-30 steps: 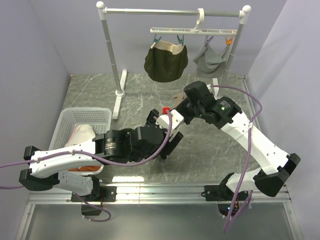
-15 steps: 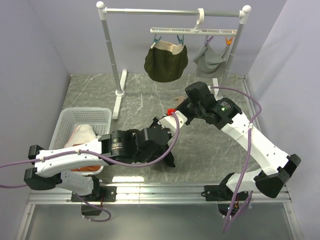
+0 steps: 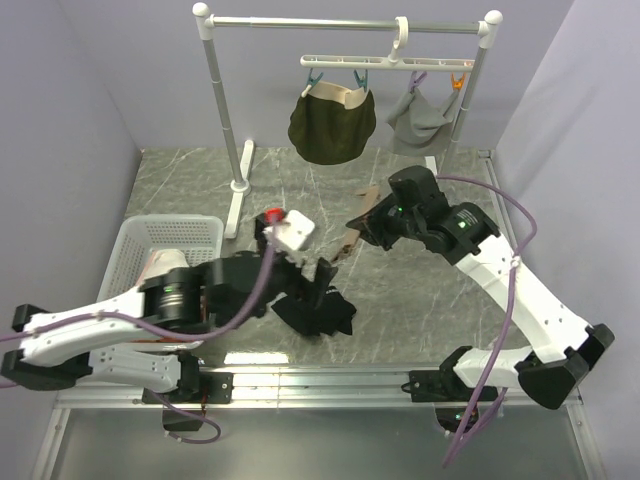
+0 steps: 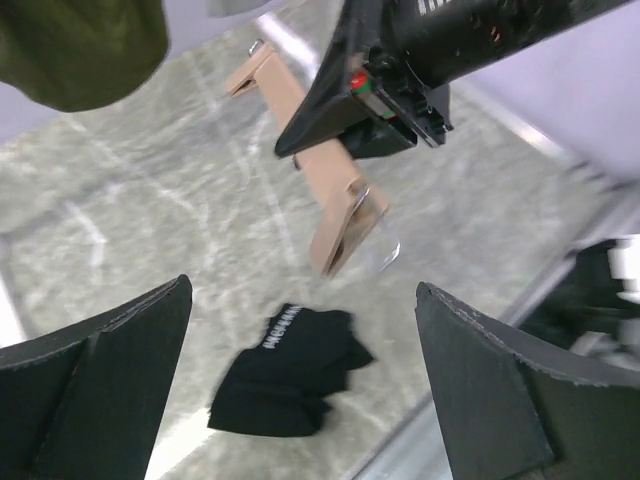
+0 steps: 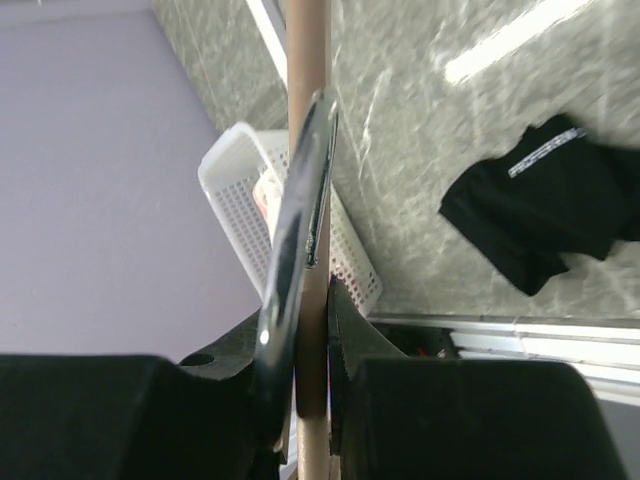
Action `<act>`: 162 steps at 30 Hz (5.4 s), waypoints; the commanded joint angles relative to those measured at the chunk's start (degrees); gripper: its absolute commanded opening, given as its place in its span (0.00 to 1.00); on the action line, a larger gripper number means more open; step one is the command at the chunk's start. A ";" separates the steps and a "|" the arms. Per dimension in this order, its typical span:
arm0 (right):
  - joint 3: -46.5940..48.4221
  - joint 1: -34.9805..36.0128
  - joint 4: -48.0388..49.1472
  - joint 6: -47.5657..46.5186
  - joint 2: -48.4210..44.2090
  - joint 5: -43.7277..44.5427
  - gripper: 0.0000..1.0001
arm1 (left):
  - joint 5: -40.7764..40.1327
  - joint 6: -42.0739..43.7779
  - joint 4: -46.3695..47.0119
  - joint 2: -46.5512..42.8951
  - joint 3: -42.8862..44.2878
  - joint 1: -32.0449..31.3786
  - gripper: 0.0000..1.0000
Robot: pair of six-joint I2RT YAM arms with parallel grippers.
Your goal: Remove the underwear clipped to the hanger
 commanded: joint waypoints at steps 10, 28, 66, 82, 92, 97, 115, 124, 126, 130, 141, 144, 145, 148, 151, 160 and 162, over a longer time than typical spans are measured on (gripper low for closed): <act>-9.84 -11.21 -5.88 -10.65 -17.38 10.70 0.00 | 22.73 -17.02 -5.13 12.96 -11.40 0.72 0.99; -10.71 -12.18 -5.01 -16.20 -19.67 10.27 0.00 | 34.68 -11.23 8.67 30.21 -17.66 16.71 0.99; -11.42 -12.62 7.82 -27.97 -13.87 -10.02 0.00 | 8.15 -9.56 -23.23 -5.10 -11.40 62.66 0.00; -8.08 -8.42 7.38 -22.36 -6.76 -12.33 0.00 | 52.06 -0.51 -10.67 -14.32 -10.89 65.95 0.99; -1.93 3.46 6.34 -11.28 2.56 -4.16 0.00 | 50.26 -4.28 -7.58 -7.32 -5.72 34.53 0.99; 3.87 4.78 -1.74 -6.54 8.44 2.00 0.00 | 39.63 -3.40 -7.50 -3.09 -2.90 24.55 1.00; 5.45 4.96 -0.88 -3.63 12.32 -1.42 0.00 | 9.39 -2.79 -14.35 11.07 5.19 10.31 0.99; 6.42 5.22 0.36 -3.36 13.20 -3.53 0.00 | 5.96 -1.65 -12.51 12.74 5.63 10.13 0.99; 7.04 5.40 0.00 -3.63 13.46 -3.44 0.00 | 4.47 -0.95 -11.63 12.21 5.89 10.04 0.99; 6.78 5.92 0.18 -3.72 13.64 -4.58 0.00 | 5.42 1.52 -10.84 12.30 6.51 10.13 0.91; 5.28 6.45 2.99 -4.33 12.68 -7.39 0.00 | 9.91 3.45 -11.10 11.07 4.14 9.96 0.47; 5.19 6.45 3.87 -4.77 12.76 -8.53 0.00 | 11.05 3.54 -12.42 10.89 3.61 10.04 0.43; 5.11 6.54 4.04 -4.77 12.85 -8.63 0.00 | 10.97 3.37 -13.20 10.81 3.44 9.87 0.38; 4.06 6.54 4.66 -4.77 12.32 -9.24 0.00 | 10.01 3.10 -14.17 10.02 3.00 9.78 0.11; 3.09 6.45 6.24 -4.77 11.71 -10.03 0.00 | 8.77 2.31 -14.70 9.05 2.47 9.69 0.00; 2.91 6.54 8.18 -5.82 10.74 -11.97 0.00 | 7.98 1.26 -16.28 7.91 2.29 9.52 0.00; 2.73 6.45 8.26 -5.91 10.30 -11.88 0.00 | 7.19 0.91 -16.46 7.64 2.12 9.60 0.00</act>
